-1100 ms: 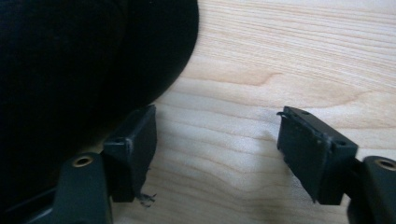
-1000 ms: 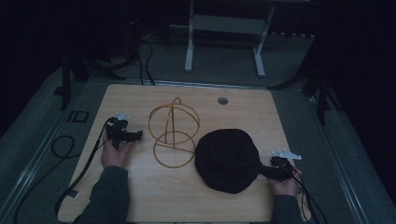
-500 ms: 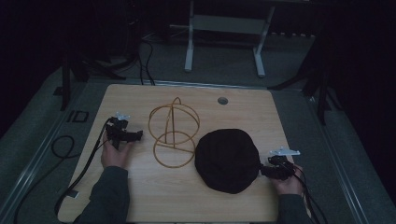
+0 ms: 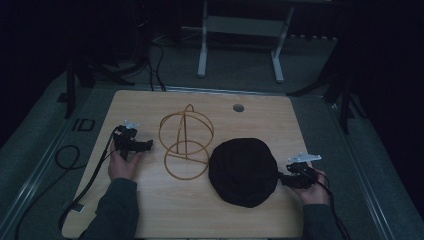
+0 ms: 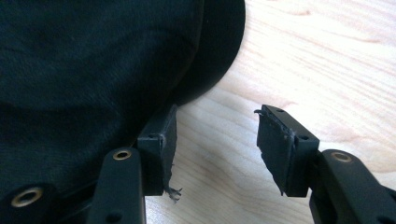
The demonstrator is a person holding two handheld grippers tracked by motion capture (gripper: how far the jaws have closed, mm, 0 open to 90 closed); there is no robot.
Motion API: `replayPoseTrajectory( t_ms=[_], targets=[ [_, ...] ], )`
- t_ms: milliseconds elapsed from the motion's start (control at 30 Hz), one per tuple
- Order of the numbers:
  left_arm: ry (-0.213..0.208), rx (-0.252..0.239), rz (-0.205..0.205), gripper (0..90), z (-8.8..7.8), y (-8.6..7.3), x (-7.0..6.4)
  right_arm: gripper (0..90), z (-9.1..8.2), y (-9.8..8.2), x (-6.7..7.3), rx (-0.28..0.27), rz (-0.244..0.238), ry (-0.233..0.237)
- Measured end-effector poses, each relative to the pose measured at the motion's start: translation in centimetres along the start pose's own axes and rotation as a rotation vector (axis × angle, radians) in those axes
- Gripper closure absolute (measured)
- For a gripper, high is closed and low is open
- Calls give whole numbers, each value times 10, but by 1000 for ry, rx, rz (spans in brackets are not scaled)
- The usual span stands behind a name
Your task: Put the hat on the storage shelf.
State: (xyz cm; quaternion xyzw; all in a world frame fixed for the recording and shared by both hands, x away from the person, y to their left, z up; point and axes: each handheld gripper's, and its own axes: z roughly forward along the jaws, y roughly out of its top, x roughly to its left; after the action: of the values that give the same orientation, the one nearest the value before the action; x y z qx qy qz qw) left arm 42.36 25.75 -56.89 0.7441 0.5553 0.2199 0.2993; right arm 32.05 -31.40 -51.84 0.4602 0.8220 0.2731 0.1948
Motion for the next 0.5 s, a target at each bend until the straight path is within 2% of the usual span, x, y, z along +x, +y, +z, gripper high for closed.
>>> replayPoseTrajectory(
  t_ms=[500],
  targets=[
    [0, -2, -2, 26, 0, 0, 0, 491, -13, 24, -7, 9, -34, 22]
  ],
)
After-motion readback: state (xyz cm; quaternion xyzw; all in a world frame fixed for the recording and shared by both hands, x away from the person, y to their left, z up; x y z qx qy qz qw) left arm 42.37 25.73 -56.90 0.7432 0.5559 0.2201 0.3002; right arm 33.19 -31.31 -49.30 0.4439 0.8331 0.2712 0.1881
